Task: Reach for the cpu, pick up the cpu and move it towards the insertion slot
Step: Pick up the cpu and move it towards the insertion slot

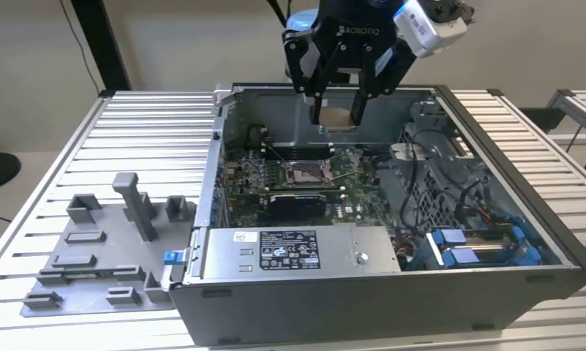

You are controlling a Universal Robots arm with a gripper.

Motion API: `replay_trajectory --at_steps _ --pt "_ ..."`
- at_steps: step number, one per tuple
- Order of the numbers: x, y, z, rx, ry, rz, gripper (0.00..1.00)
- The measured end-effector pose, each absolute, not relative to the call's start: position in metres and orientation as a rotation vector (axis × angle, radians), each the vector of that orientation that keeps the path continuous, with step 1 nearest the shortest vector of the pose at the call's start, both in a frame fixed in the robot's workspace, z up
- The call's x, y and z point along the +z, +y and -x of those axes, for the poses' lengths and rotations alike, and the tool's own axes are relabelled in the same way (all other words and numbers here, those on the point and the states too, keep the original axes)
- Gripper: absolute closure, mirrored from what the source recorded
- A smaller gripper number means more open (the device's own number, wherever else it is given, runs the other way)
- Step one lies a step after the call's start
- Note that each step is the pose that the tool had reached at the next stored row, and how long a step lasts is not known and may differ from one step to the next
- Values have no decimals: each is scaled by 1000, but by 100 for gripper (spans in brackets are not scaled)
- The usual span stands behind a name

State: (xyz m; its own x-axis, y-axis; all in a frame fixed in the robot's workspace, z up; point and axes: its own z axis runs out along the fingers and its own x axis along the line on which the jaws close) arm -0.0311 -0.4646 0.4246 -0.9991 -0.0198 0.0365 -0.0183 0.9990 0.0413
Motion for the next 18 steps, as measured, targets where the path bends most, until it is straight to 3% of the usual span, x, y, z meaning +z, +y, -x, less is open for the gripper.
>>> replay_trajectory --at_steps 8,18 --pt "424 -460 31 -64 -3104 -30 100" --pt "421 -423 31 -64 -3104 -30 100"
